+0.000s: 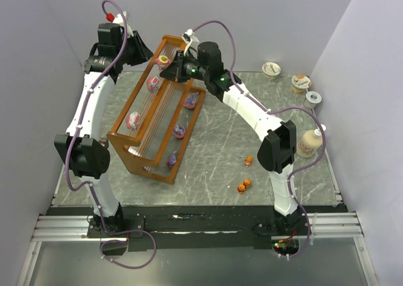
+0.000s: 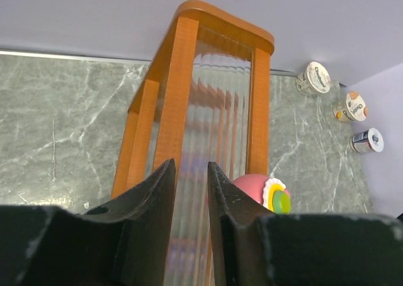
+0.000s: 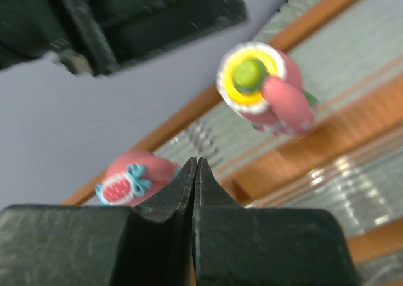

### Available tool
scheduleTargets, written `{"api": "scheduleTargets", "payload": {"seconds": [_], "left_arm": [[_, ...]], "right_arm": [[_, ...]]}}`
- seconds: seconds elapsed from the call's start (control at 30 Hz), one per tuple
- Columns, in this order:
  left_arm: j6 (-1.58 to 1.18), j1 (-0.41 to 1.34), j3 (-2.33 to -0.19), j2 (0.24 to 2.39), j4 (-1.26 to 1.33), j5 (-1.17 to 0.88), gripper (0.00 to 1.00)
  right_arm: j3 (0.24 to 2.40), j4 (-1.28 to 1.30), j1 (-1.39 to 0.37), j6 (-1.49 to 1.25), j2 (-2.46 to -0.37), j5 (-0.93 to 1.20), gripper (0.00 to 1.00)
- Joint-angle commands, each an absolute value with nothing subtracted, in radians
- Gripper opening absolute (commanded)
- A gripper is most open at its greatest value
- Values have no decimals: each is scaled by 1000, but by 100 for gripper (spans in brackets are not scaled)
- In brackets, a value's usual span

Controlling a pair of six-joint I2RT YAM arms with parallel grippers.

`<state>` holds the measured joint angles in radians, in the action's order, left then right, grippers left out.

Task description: Place and organize the plastic toys onto the shelf

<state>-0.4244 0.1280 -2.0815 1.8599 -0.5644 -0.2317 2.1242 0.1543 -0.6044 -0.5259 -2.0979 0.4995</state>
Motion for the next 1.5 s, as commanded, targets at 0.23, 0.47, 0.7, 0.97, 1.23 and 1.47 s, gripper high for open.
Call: {"api": "scheduleTargets", "payload": {"seconds": [0.23, 0.47, 0.7, 0.97, 1.23, 1.47], "left_arm": [[-428, 127, -2075, 1865, -505, -322, 31], [-434, 127, -2083, 1881, -505, -338, 26], [-433, 127, -2086, 1879, -509, -330, 24], [-446, 127, -2100, 1890, -508, -342, 22], [-460, 127, -2125, 1922, -495, -374, 22], [-465, 127, -2148, 1947, -495, -387, 22]], "right_arm": [[2241, 127, -609, -509, -2183, 437, 0], [2247, 144, -609, -491, -2197, 384, 0], [2255, 152, -607, -485, -2210, 310, 0], [2283, 152, -601, -485, -2226, 295, 0], [2266, 161, -586, -479, -2217, 278, 0], [2249, 156, -571, -485, -2210, 293, 0]]}}
